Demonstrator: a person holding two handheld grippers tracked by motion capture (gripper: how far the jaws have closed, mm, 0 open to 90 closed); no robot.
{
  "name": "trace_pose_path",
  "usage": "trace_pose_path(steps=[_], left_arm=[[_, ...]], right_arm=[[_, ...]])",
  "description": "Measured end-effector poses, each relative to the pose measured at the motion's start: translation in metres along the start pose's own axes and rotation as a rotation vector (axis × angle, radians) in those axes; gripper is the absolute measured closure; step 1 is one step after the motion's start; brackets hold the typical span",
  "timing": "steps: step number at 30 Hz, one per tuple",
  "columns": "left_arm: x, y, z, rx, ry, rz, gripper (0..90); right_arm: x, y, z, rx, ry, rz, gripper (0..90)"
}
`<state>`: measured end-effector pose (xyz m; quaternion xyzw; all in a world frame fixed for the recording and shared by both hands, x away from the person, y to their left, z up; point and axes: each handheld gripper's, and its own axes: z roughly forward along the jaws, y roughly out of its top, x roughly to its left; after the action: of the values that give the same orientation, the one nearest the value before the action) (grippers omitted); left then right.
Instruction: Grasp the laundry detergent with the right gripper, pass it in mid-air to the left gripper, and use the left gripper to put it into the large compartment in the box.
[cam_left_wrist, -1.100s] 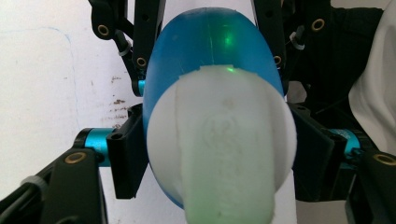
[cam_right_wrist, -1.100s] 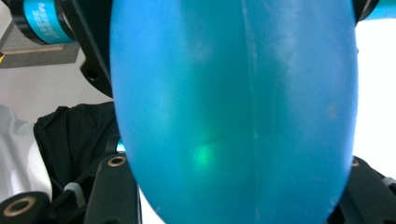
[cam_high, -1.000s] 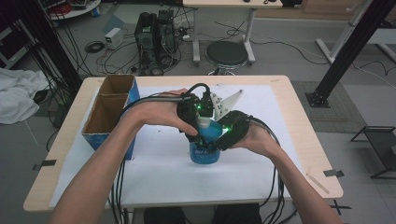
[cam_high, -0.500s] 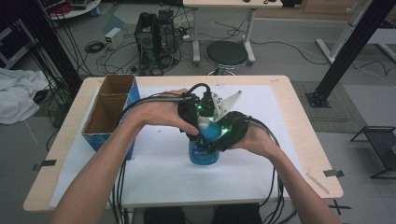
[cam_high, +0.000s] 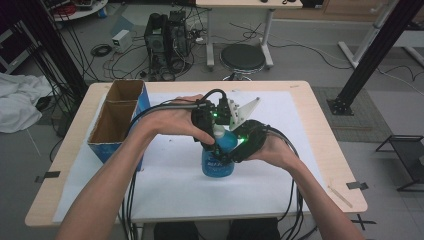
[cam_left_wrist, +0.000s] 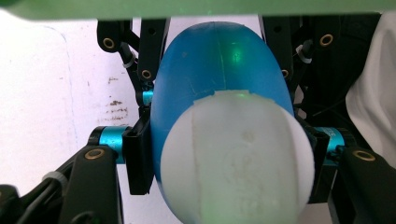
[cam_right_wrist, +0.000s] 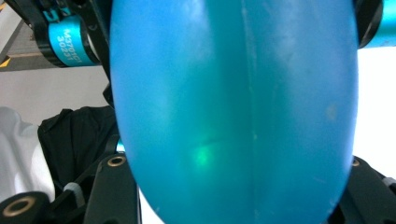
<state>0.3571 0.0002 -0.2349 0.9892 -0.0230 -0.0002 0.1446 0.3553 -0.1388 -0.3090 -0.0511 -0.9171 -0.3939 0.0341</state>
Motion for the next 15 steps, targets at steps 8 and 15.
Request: trace_pose_path(steps=[8, 15], left_arm=[[-0.0011, -0.0017, -0.0002, 0.004, 0.002, -0.011, 38.0], [-0.0030, -0.0037, 0.0007, 0.000, 0.000, -0.013, 38.0]], right_arm=[[-0.0002, -0.0004, 0.0032, -0.012, 0.005, -0.002, 43.7], [0.0014, -0.0008, 0.0048, -0.013, -0.002, -0.015, 42.8]])
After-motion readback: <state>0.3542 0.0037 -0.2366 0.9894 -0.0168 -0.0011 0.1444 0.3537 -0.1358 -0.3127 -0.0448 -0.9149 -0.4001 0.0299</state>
